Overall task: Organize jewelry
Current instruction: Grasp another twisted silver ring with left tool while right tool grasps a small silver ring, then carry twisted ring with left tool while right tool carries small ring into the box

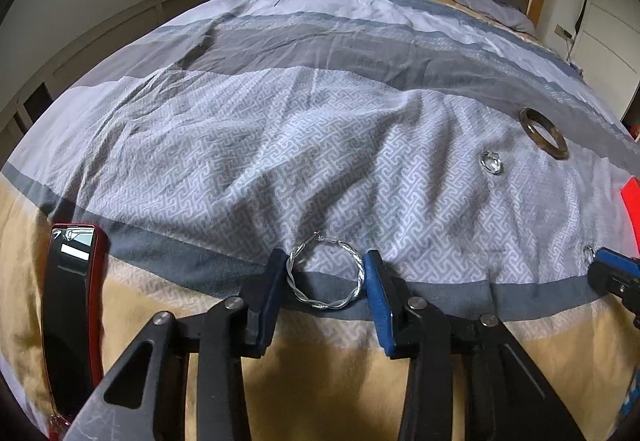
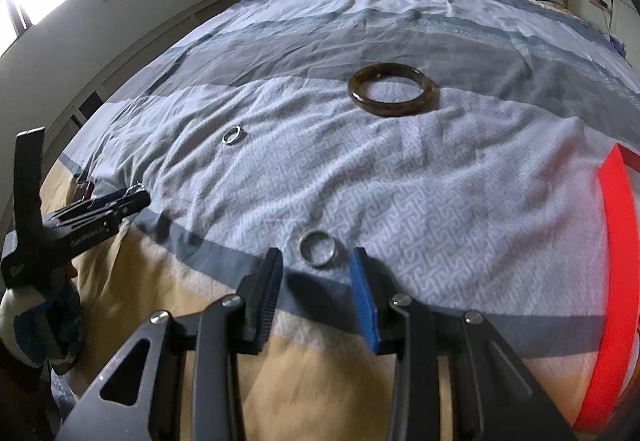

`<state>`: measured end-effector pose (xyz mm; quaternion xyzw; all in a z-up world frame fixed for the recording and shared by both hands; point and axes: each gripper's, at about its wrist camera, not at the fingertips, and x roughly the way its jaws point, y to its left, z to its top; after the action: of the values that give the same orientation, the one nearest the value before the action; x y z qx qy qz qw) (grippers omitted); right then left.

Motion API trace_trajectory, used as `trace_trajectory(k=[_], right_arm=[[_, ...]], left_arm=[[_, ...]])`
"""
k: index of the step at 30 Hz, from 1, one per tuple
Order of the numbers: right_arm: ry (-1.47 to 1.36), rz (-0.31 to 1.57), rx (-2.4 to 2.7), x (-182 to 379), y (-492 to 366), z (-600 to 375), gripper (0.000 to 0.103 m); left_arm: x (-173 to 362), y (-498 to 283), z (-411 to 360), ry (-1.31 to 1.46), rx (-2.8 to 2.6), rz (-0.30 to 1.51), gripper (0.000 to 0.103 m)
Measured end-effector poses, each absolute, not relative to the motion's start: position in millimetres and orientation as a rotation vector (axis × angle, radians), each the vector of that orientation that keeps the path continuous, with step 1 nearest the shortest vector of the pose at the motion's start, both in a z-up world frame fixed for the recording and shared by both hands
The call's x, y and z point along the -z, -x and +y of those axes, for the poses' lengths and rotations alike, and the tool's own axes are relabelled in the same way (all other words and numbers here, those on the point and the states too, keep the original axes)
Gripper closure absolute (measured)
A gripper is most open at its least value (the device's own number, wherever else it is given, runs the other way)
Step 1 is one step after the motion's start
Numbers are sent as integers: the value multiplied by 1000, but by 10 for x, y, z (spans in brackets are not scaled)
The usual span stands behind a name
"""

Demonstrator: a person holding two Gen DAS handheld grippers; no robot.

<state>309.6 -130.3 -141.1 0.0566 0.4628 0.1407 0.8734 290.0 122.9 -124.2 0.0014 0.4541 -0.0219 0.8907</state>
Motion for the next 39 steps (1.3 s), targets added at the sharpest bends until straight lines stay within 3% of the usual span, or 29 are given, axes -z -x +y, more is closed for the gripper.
trace_trajectory(k=[3,5,14,23,39], right_arm=[[-106,972,-292,1437,-3148,-1274,71],[-95,978,-292,1455,-3164,-1259,84],[-97,970,-300,1382,-3058,-1285,84],[-118,909,-285,966,-2626,-1478,84],[-163,849,-74,572,-1777,-2764,84]], left_arm=[[1227,-2870,1237,9,53,936,64],[1206,-2859,1250,22,61,934,64],[1012,-2696,1219,35,89,919,64],[741,-2397,990,18,144,895,64],[459,-1961,-397,-45,398,866,64]])
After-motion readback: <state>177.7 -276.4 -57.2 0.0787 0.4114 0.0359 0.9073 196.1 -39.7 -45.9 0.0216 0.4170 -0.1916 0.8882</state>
